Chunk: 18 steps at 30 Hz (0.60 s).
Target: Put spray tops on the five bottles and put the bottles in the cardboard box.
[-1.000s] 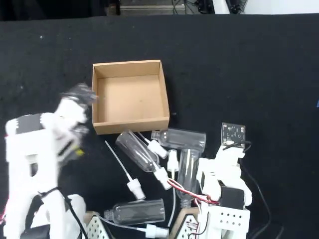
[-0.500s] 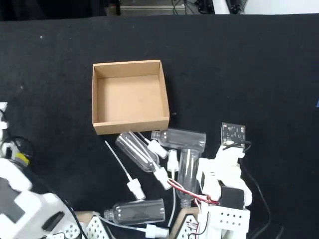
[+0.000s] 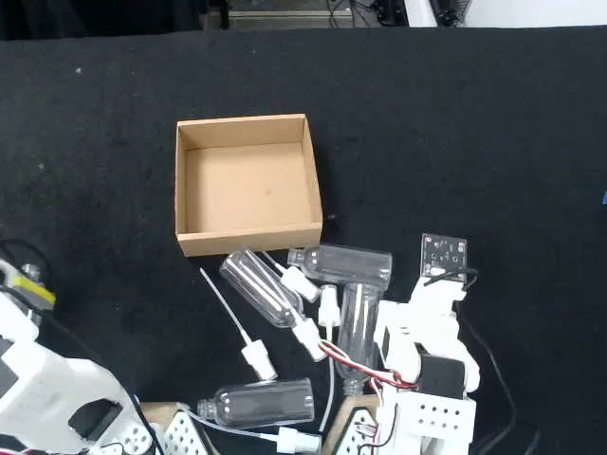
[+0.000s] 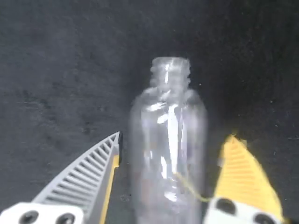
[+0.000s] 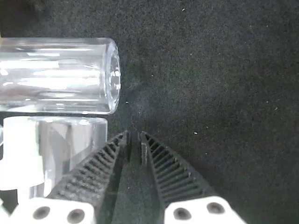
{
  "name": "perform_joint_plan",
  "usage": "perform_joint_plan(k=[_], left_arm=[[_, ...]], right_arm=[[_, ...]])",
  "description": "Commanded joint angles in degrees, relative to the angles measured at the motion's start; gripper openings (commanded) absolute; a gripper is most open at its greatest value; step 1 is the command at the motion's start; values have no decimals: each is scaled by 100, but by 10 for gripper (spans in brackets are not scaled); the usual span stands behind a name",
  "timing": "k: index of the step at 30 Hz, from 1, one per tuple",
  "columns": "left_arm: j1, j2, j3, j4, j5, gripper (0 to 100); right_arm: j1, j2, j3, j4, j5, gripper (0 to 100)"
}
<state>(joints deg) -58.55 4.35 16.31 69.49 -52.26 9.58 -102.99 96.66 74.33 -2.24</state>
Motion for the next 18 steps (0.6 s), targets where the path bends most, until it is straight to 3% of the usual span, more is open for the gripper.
perform_joint_plan(k=[1, 5, 11, 14, 18], left_arm=[[-13, -26, -629, 149, -44, 330], [40, -18, -585, 141, -519, 326], [145, -18, -356, 141, -510, 325], [163, -18, -189, 114, -53, 325], [84, -18, 57, -571, 897, 327]], right_arm=[[97, -549, -22, 35, 18, 11], [97, -549, -22, 35, 18, 11], [97, -549, -22, 35, 18, 11], [97, -549, -22, 35, 18, 11], [97, -549, -22, 35, 18, 11]])
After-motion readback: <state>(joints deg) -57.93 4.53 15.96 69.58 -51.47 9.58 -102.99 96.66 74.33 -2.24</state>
